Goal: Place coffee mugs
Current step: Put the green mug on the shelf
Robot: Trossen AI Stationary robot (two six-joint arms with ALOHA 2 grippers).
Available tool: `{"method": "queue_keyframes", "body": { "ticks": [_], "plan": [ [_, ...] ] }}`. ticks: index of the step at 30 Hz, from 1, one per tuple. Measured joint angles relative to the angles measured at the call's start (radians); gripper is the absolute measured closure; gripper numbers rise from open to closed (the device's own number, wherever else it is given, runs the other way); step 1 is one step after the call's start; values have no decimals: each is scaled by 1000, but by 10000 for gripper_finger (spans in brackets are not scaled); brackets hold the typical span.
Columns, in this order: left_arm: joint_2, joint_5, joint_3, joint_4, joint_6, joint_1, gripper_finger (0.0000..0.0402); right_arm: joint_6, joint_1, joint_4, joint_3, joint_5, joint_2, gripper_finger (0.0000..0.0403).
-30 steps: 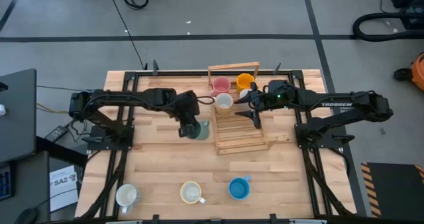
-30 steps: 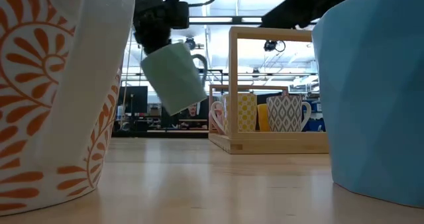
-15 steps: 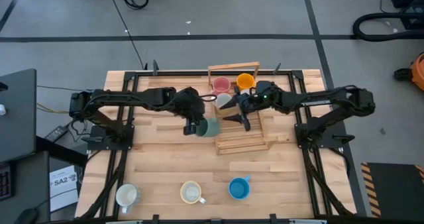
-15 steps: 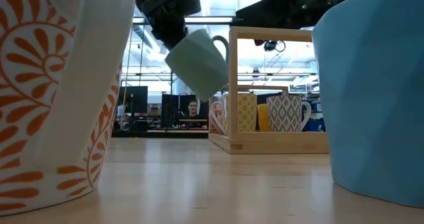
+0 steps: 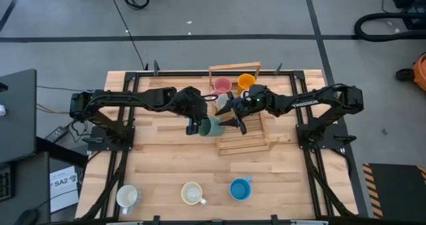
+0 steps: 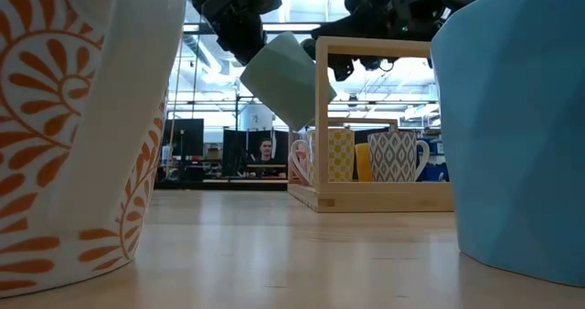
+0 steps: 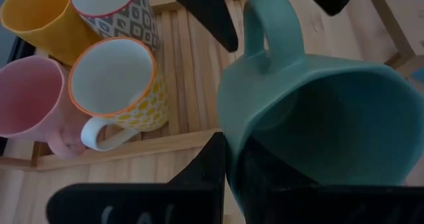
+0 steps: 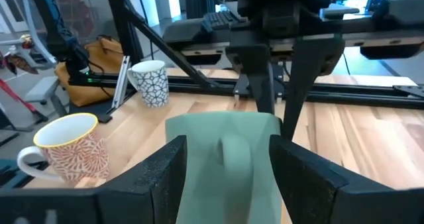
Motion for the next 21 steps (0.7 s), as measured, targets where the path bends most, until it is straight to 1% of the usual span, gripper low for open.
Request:
{"method": "queue_keyframes", "body": {
  "ticks": [6,10,16,21],
  "plan": [
    [0,0,0,5,8,0,377,5,0,17,0,5,-1,183],
    [0,0,0,32,10,0,377,9,0,15,0,29,-1,186],
    [0,0,0,40,42,0,377,17,1,7,0,29,-1,205],
    [0,0,0,35,44,0,377,18,1,-18,0,22,-1,231]
  ]
}}
